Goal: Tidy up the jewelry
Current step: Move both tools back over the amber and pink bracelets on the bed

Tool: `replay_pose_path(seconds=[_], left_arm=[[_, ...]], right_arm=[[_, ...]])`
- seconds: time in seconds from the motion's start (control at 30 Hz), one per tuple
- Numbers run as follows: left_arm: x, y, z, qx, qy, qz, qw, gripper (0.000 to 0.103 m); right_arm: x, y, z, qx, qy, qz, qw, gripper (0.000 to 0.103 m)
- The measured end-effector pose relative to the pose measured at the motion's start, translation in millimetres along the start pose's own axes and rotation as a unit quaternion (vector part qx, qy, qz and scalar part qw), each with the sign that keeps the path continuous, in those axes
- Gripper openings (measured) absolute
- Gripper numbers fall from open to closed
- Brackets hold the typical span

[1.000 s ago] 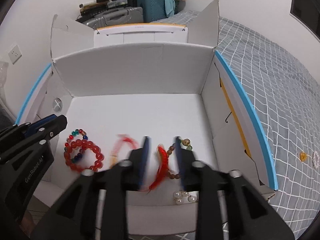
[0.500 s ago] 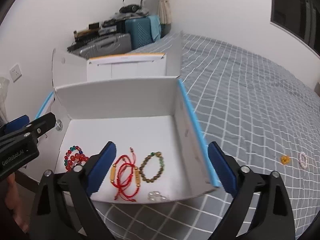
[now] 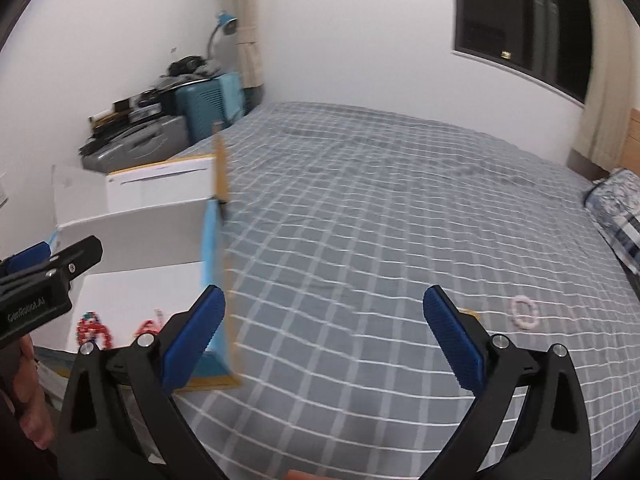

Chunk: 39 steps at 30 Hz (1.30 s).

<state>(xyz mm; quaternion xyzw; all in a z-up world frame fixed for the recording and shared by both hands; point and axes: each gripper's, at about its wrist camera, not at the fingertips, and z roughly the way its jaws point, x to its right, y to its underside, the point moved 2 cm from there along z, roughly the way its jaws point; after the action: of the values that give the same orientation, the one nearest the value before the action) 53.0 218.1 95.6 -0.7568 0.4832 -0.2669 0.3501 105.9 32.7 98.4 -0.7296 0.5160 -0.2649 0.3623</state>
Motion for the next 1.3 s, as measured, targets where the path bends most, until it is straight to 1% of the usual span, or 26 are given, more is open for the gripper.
replay_pose_path(seconds=[0.1,0.2,0.23,0.4,0.43,0.57,0.7,0.77,0.83,0.93,1.03,1.1,1.23,1.3], left_arm=[[44,4,7,-0.002,0.026,0.024,0.9994,0.097],[79,9,15,-0.006,0.044,0.041,0.9982,0.097],[96,12,21,-0.010,0.053,0.049,0.9973,0.097],[154,24,45,-0.030,0.083,0.079,0.9930,0.097],[171,27,51,-0.033,0.092,0.089,0.9912,0.097],[215,39,71,-0.042,0.103,0.117,0.9870,0.097],[258,52,100,-0.060,0.117,0.145,0.9806,0.097],[281,59,115,-0.070,0.124,0.161,0.9765,0.097],[304,68,130,-0.076,0.128,0.179,0.9726,0.097],[328,78,150,-0.085,0.126,0.198,0.9683,0.097],[345,87,166,-0.089,0.129,0.205,0.9661,0.097],[357,94,177,-0.094,0.128,0.214,0.9639,0.097],[365,106,194,-0.101,0.130,0.218,0.9619,0.097],[365,108,202,-0.102,0.128,0.214,0.9631,0.097]], right_arm=[[37,2,0,0.000,0.020,0.016,1.000,0.095],[81,7,3,-0.007,0.040,0.040,0.998,0.095],[92,9,4,-0.008,0.043,0.048,0.998,0.095],[172,23,15,-0.022,0.062,0.102,0.993,0.095],[187,26,18,-0.024,0.067,0.112,0.991,0.095],[241,40,36,-0.033,0.099,0.142,0.984,0.095],[278,55,64,-0.051,0.112,0.162,0.979,0.095],[298,63,82,-0.067,0.116,0.176,0.975,0.095],[312,66,101,-0.085,0.113,0.180,0.973,0.095],[324,69,121,-0.104,0.114,0.177,0.972,0.095],[338,75,140,-0.119,0.113,0.184,0.969,0.095],[346,82,153,-0.129,0.118,0.198,0.965,0.095],[352,94,174,-0.148,0.122,0.207,0.959,0.095],[356,96,179,-0.147,0.122,0.216,0.958,0.095]])
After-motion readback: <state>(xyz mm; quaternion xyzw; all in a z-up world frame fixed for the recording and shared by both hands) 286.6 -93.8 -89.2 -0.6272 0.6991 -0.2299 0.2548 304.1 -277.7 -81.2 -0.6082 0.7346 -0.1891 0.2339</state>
